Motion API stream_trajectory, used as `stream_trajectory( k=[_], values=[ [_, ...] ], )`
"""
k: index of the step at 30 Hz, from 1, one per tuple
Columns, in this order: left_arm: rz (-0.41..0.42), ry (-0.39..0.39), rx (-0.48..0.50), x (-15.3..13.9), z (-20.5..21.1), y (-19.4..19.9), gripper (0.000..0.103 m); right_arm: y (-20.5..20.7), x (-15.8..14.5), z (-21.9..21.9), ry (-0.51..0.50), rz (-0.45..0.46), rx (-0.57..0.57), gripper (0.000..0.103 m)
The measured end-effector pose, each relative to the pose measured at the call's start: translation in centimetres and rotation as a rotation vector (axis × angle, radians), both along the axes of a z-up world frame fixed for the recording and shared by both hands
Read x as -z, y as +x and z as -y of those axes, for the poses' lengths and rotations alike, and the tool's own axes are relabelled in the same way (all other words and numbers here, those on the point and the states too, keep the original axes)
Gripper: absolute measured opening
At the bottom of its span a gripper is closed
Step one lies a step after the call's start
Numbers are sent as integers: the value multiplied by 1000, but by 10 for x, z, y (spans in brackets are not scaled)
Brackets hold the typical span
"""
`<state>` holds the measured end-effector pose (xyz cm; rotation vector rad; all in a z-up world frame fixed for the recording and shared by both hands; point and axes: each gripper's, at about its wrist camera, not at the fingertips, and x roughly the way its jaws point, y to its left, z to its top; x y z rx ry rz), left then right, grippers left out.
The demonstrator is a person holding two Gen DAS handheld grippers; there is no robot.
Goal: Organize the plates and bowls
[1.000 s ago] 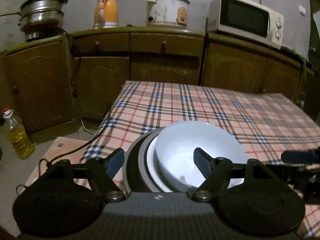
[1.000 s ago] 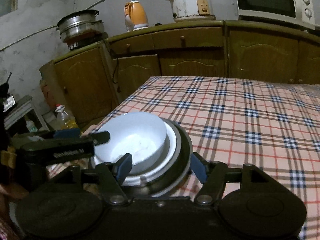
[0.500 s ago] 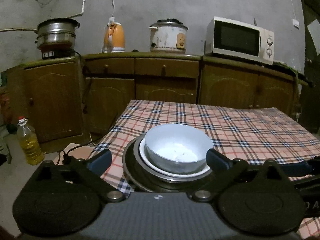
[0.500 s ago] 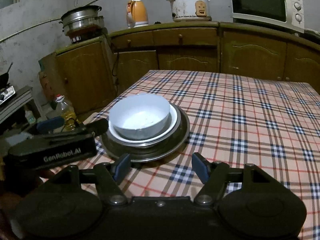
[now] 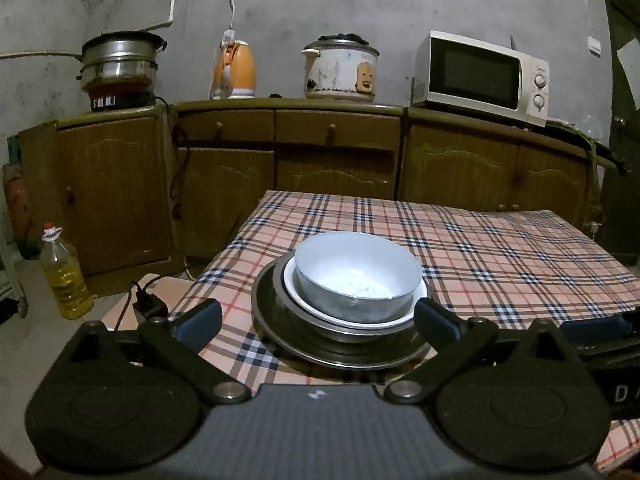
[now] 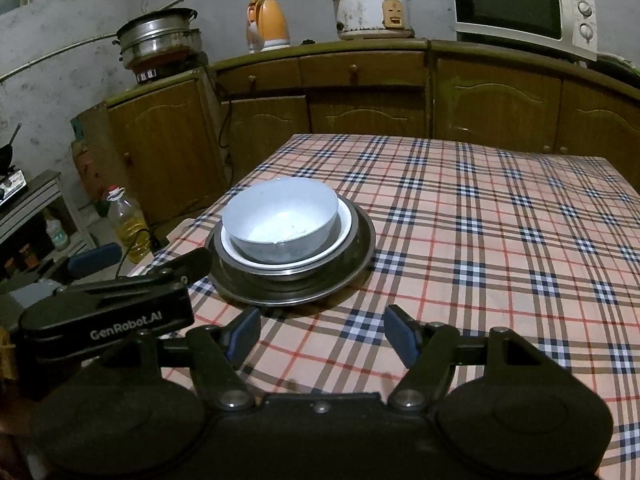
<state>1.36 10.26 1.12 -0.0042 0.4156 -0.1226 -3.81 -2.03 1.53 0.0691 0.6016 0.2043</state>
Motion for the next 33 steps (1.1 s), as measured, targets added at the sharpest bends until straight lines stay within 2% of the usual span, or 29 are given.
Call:
stream_trajectory(
  k=[33],
  values=[
    [-27, 37, -16, 5, 7, 10, 103, 12, 13, 10, 36, -19, 20, 81]
  ],
)
